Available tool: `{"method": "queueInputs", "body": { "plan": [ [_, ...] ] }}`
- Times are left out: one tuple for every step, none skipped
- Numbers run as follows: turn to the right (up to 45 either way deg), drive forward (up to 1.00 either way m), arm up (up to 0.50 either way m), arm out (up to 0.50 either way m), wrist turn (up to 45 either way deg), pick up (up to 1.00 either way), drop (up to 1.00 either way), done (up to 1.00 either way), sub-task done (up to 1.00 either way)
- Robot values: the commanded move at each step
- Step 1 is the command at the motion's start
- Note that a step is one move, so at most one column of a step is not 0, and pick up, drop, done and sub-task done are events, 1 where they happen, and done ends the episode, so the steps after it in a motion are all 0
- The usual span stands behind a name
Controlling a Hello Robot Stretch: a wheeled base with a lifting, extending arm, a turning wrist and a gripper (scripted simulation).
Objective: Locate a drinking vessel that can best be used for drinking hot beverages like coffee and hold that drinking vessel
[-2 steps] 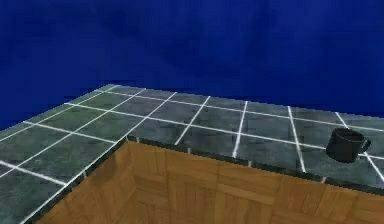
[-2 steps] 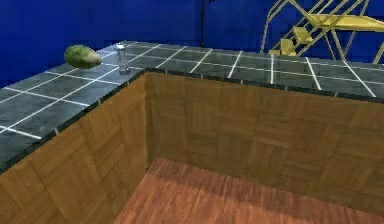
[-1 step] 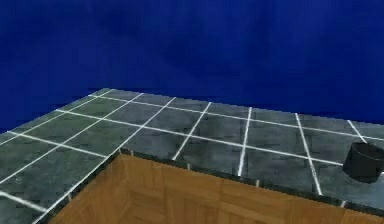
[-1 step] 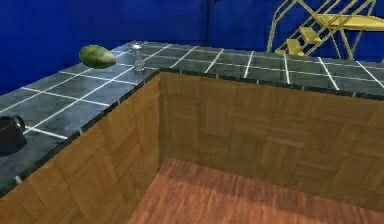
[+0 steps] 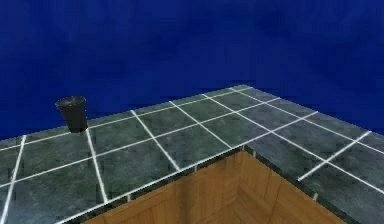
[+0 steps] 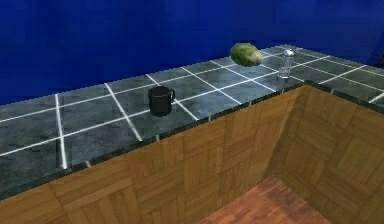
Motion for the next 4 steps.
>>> {"method": "queueInputs", "body": {
  "plan": [
    [0.0,0.00,0.50,0.00,0.0,0.00,0.00,0.00,0.00],
    [0.0,0.00,0.38,0.00,0.0,0.00,0.00,0.00,0.00],
    [0.0,0.00,0.00,0.50,0.0,0.00,0.00,0.00,0.00],
    [0.0,0.00,0.00,0.00,45.0,0.00,0.00,0.00,0.00]
  ]
}}
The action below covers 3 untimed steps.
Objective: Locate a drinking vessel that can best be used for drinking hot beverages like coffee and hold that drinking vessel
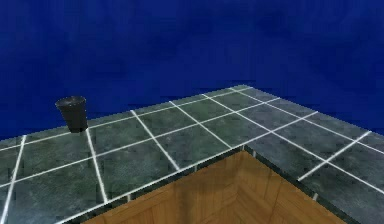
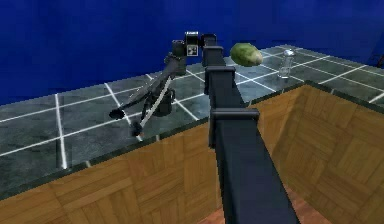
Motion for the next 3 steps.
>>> {"method": "queueInputs", "body": {
  "plan": [
    [0.0,0.00,0.00,0.00,45.0,0.00,0.00,0.00,0.00],
    [0.0,0.00,0.00,0.00,45.0,0.00,0.00,0.00,0.00],
    [0.0,0.00,0.00,0.00,6.0,0.00,0.00,0.00,0.00]
  ]
}}
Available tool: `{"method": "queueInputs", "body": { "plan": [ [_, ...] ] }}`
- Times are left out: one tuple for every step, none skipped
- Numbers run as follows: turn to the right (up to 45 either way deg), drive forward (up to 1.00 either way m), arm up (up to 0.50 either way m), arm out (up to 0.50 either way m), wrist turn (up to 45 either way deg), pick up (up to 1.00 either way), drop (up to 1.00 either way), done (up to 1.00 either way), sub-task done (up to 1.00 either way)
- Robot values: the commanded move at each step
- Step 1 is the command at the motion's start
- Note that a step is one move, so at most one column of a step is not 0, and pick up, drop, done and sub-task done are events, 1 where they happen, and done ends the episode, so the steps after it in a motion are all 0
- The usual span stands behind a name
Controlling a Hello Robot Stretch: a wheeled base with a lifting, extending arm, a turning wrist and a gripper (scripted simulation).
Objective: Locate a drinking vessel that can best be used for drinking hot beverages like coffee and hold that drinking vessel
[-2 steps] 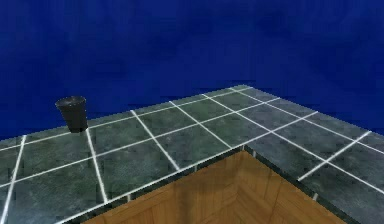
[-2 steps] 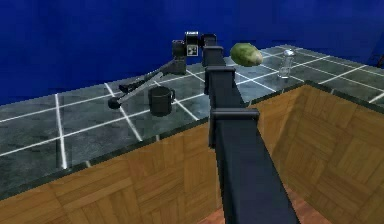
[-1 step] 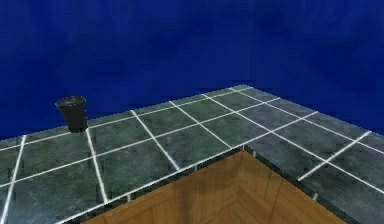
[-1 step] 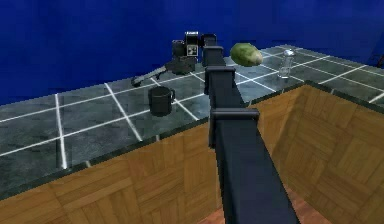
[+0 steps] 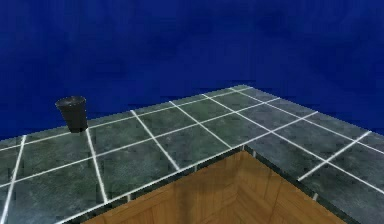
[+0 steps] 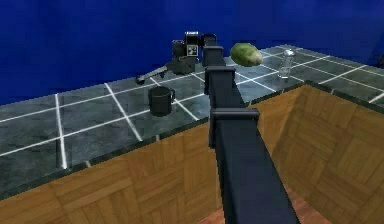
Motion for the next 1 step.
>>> {"method": "queueInputs", "body": {
  "plan": [
    [0.0,0.00,-0.16,0.00,0.0,0.00,0.00,0.00,0.00]
  ]
}}
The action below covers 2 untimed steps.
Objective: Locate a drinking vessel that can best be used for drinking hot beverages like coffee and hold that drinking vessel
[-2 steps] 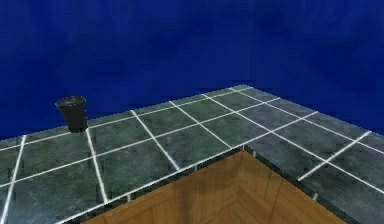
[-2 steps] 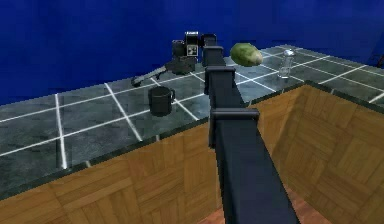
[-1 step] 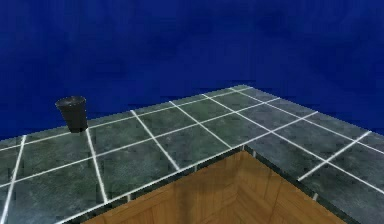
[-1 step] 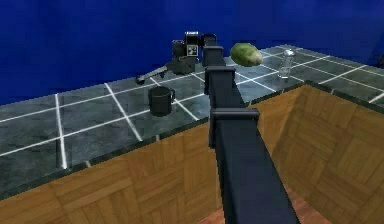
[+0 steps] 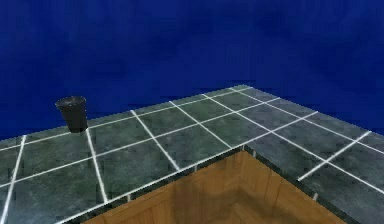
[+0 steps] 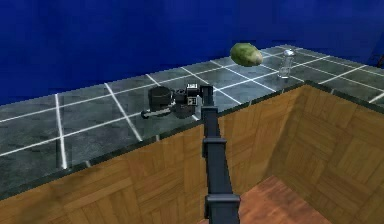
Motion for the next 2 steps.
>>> {"method": "queueInputs", "body": {
  "plan": [
    [0.0,0.00,0.00,0.00,0.0,1.00,0.00,0.00,0.00],
    [0.0,0.00,0.10,0.00,0.0,0.00,0.00,0.00,0.00]
  ]
}}
